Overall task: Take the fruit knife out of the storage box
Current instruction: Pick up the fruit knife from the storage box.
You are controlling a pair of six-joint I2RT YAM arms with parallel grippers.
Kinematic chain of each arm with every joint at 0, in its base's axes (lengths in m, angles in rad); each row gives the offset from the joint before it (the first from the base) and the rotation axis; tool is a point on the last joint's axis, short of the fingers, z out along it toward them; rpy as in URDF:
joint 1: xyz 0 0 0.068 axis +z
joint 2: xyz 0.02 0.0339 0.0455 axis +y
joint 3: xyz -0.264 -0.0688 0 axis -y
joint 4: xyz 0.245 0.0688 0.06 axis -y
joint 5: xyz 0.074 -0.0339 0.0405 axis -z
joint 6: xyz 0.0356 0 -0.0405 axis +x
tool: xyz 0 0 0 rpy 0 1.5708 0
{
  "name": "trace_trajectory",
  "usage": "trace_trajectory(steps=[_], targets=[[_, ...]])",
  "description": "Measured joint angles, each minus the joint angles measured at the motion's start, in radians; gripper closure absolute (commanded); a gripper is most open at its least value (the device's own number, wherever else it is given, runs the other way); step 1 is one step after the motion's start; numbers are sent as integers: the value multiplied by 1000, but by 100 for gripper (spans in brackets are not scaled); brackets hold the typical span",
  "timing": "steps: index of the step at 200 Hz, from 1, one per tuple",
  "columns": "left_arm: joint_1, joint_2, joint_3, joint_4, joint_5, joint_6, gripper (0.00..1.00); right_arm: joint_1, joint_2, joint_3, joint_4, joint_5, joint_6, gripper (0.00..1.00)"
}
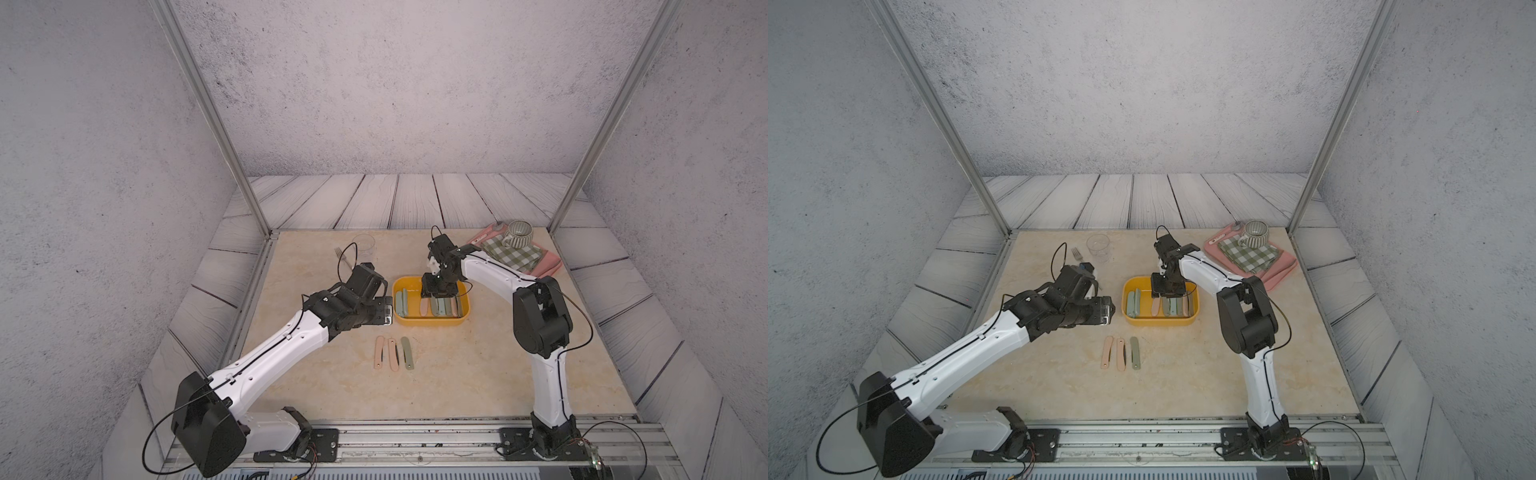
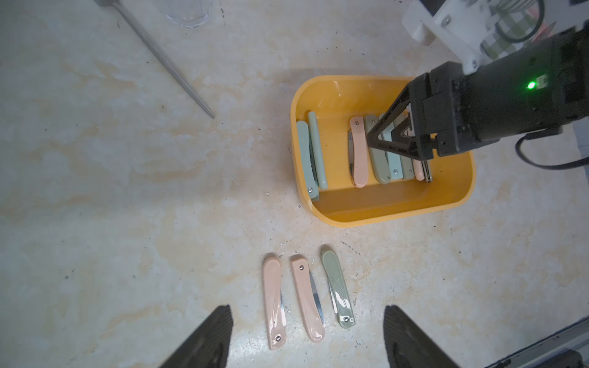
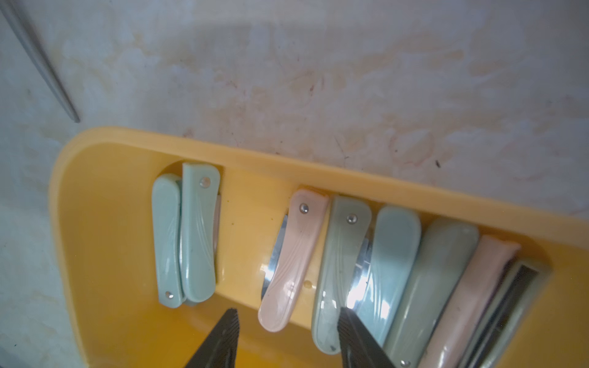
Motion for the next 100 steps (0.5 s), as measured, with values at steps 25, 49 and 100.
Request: trace_trajectory(steps=[25,49,100], targets=[[0,-11,0,0,-15,6,9,2,42,15,-1,0,0,45],[0,-13,-1,0,-23,10,6,7,72,39,-5,0,0,45],[3,-22,-2,0,-40,15,1,13,79,61,-11,0,0,45]])
